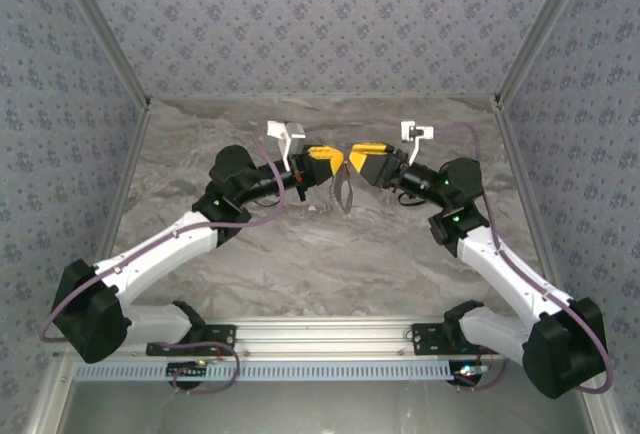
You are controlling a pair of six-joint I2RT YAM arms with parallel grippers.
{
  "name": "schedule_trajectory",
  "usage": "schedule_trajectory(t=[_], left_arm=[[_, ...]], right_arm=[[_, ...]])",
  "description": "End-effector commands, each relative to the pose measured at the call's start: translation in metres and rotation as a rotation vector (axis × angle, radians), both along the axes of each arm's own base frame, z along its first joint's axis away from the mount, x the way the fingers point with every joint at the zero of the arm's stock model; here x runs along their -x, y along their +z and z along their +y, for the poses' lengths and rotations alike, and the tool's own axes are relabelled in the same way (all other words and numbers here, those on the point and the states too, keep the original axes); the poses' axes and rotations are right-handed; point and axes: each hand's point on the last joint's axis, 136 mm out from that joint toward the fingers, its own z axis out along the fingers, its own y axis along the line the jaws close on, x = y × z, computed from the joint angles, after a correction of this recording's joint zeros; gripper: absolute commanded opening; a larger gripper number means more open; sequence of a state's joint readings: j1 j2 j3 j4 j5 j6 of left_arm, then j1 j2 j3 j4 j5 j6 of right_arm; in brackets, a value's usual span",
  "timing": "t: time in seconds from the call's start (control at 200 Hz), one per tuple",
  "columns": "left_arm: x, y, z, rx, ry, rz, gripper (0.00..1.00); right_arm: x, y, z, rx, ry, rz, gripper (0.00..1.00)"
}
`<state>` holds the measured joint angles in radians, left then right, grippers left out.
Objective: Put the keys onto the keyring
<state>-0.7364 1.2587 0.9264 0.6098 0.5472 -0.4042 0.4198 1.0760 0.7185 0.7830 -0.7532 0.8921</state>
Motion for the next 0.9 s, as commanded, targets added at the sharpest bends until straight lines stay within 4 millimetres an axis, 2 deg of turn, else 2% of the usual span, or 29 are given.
schedule_trajectory(t=[0.0,0.21,0.405,0.55,0.734,0.824,0.894], left_arm=[[0.010,0.032,0.002,0.099,-0.034,-0.061,0.00],[0.010,0.040,0.003,0.130,-0.031,-0.068,0.00],[0.009,0.041,0.003,0.133,-0.028,-0.065,0.00],[0.009,0.039,0.002,0.133,-0.032,-0.057,0.00],[0.004,0.033,0.004,0.101,0.004,-0.035,0.00],[-0.002,0.029,0.012,0.057,0.077,-0.036,0.26],[-0.004,0.026,0.020,0.007,0.131,-0.053,0.38]], right_arm=[[0.008,0.010,0.005,-0.029,0.045,-0.046,0.51],[0.009,0.002,0.009,-0.040,0.064,-0.029,0.41],[0.009,-0.004,0.008,-0.046,0.066,-0.007,0.17],[0.010,0.004,0.006,-0.066,0.072,-0.017,0.00],[0.009,0.011,0.005,-0.075,0.083,0.005,0.00],[0.003,0.001,0.003,-0.012,0.048,0.046,0.00],[-0.001,-0.012,0.000,0.062,0.000,0.070,0.00]])
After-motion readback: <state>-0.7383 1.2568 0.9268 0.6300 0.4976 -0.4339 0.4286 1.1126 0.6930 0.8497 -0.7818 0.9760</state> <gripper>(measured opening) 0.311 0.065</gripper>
